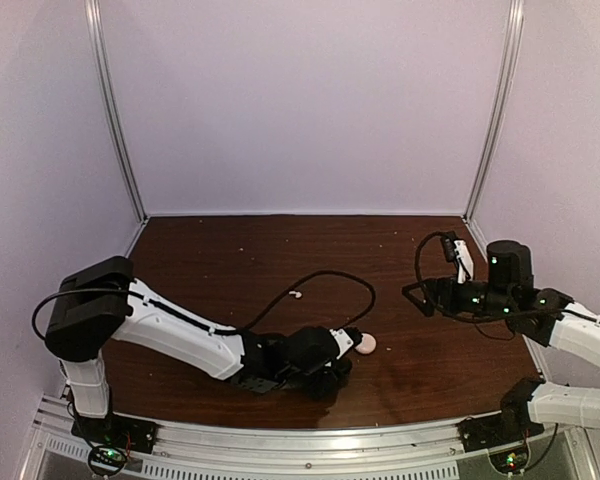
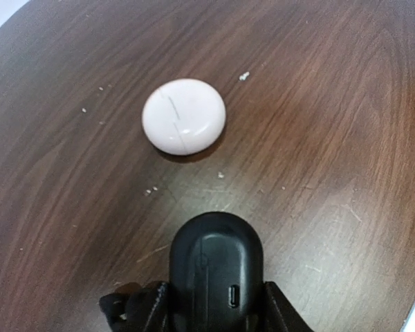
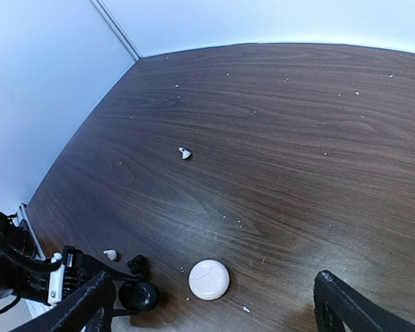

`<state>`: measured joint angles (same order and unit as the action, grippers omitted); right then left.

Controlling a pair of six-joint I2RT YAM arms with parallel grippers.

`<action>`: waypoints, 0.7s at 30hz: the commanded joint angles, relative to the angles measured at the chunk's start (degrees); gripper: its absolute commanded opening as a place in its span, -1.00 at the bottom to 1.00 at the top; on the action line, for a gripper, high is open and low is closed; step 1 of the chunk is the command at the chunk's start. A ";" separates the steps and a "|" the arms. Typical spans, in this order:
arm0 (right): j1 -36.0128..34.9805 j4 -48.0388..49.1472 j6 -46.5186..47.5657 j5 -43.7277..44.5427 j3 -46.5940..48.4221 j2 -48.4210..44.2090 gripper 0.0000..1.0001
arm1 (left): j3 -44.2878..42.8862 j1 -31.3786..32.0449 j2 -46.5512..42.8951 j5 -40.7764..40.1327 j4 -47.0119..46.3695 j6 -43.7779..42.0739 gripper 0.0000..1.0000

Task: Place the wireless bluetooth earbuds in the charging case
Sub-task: Pick up the charging case from the center of the board, then pass from the left arm to the right

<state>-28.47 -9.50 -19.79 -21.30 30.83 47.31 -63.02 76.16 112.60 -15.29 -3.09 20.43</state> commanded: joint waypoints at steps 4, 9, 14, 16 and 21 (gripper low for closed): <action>-0.54 6.35 -5.42 -13.76 -0.93 2.70 0.93 | 5.59 -0.14 -10.20 -7.47 -9.98 -4.21 -0.30; -2.88 11.14 -9.82 -17.39 -1.63 5.25 0.80 | 7.99 -0.14 -14.49 -10.66 -12.59 -6.07 -0.30; -9.21 17.16 -14.10 -16.59 -1.56 9.31 0.68 | 9.53 -0.09 -16.79 -12.73 -15.56 -7.34 -0.32; -11.39 19.26 -15.35 -15.84 -1.36 11.18 0.63 | 10.04 -0.05 -17.37 -13.44 -16.80 -7.63 -0.32; -15.87 23.82 -17.39 -14.06 -0.18 15.83 0.56 | 10.43 0.34 -17.97 -14.96 -18.09 -8.18 -0.33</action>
<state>-41.58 7.86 -34.26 -36.58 29.71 60.64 -53.15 76.18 96.16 -27.51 -16.34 13.63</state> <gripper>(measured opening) 0.794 0.411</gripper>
